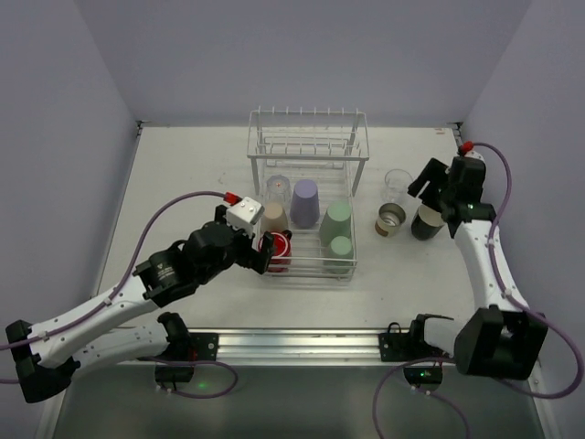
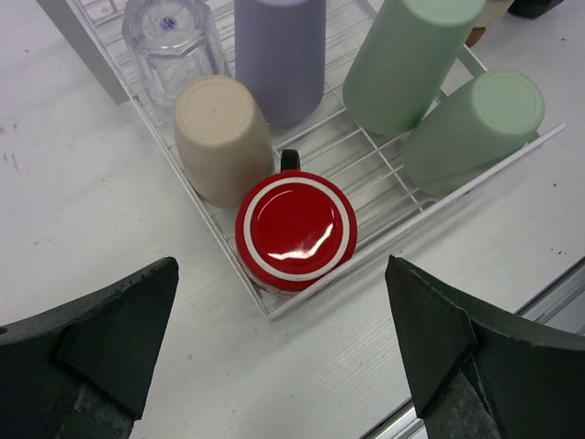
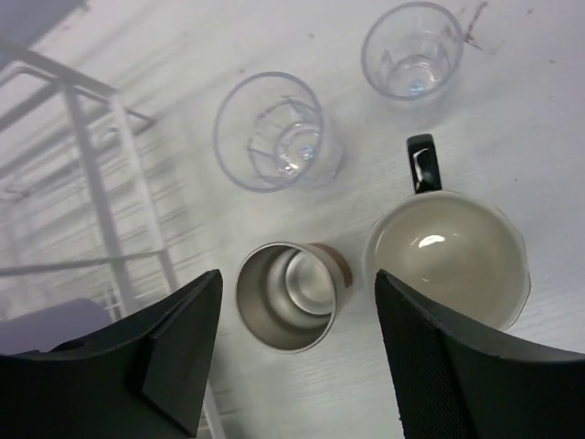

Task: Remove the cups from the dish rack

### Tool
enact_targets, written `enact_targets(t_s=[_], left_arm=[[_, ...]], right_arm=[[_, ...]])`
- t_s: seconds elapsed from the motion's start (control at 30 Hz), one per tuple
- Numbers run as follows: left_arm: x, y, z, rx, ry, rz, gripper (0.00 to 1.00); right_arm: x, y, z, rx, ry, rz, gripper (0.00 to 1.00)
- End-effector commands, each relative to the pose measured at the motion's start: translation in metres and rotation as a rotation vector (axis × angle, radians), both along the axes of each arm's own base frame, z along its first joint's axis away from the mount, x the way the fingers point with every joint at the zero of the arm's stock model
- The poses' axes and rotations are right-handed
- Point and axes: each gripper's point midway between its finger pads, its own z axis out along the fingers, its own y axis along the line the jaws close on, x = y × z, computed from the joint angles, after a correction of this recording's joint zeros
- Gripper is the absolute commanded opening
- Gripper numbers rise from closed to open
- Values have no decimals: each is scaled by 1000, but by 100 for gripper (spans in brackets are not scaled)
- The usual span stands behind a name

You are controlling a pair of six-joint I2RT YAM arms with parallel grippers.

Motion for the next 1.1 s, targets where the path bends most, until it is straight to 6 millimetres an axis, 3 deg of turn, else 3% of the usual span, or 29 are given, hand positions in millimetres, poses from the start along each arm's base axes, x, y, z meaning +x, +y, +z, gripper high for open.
enact_targets(t_s=[0.0, 0.13, 0.3, 0.47, 0.67, 1.07], left_arm=[[8, -8, 24, -44, -14, 22, 98], [15, -26, 1, 14, 67, 25, 99], [22, -42, -19, 84, 114, 31, 100], [31, -44, -37, 158, 137, 69, 100], [37, -37, -54, 231, 166, 127, 100], [33, -43, -83, 293, 239, 112, 98]], right_arm=[[-11, 22, 35, 67, -164, 76, 71], [-38, 47, 70, 120, -325, 163, 78], [-64, 73, 71, 181, -382, 276, 79], [-84, 98, 65, 246, -410, 381, 79], [-90, 109, 55, 266, -402, 430, 78], [-96, 112, 64, 262, -429, 449, 78]])
